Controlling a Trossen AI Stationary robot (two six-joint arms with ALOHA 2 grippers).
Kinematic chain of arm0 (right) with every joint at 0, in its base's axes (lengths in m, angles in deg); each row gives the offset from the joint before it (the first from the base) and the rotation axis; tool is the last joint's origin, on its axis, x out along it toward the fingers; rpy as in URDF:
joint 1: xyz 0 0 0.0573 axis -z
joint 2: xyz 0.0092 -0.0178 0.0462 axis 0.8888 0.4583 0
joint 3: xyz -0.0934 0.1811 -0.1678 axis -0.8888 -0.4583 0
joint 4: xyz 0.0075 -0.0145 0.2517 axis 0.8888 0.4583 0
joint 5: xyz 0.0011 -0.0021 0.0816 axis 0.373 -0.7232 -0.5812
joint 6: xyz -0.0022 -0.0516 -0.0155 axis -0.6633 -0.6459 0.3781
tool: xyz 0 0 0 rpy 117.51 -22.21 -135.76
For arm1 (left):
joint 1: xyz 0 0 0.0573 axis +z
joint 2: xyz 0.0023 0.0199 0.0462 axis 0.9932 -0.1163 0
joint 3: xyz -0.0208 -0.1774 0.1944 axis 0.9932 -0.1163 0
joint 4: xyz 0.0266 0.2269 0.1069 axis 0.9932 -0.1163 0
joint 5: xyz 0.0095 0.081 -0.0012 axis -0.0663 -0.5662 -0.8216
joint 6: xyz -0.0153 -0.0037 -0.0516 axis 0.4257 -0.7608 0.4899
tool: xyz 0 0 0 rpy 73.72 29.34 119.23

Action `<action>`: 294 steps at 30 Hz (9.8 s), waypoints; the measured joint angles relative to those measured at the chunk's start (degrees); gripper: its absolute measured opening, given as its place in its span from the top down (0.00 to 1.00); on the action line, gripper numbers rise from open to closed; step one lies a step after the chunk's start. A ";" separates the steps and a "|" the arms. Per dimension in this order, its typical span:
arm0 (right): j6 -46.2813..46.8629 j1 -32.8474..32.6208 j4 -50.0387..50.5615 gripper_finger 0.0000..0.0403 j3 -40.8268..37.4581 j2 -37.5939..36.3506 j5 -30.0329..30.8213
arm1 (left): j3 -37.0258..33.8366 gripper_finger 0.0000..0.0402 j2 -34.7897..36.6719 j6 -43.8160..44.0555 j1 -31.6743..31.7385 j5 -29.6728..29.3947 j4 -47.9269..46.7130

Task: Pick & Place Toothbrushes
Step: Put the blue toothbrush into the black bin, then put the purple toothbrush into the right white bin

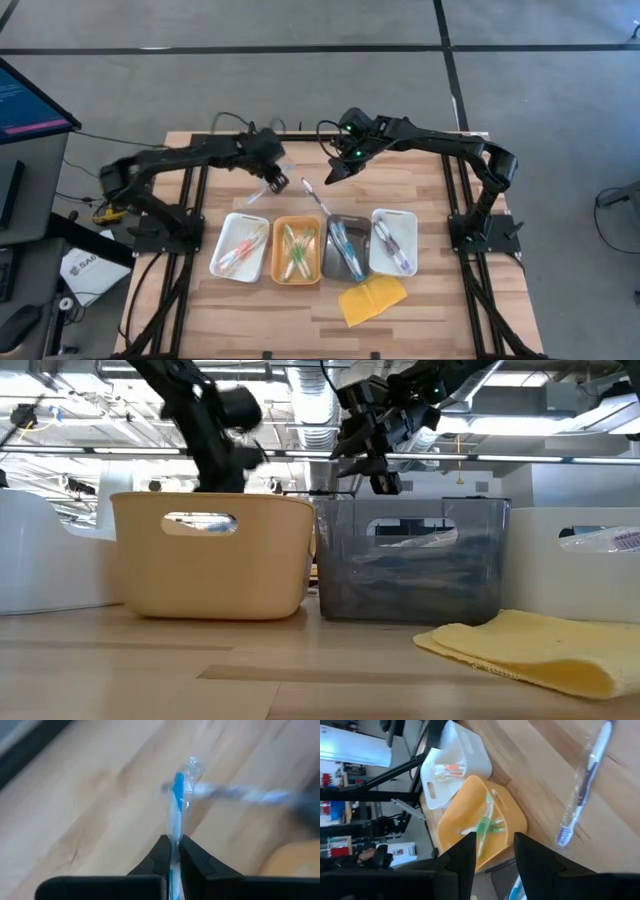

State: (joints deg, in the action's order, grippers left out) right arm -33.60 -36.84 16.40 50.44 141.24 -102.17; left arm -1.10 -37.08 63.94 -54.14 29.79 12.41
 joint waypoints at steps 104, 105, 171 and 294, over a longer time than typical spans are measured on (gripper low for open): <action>75.65 -4.18 -34.34 0.38 -0.02 -5.72 -9.32 | -0.71 0.98 15.70 -79.95 -25.85 -19.79 35.05; 75.40 -4.29 -34.51 0.38 -0.02 -5.78 -9.32 | -0.72 0.98 15.70 -79.15 -25.85 -19.76 35.74; 68.78 -45.49 15.99 0.95 -0.09 -10.38 33.84 | -1.25 0.16 40.15 -30.00 -26.27 -31.12 31.44; 0.74 -10.44 14.85 0.76 21.16 21.34 30.22 | 2.48 0.17 14.72 -6.47 -4.67 13.23 -1.38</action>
State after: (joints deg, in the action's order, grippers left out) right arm -32.86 -47.28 31.25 71.59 162.58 -71.95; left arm 1.38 -22.36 57.47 -58.81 43.02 11.03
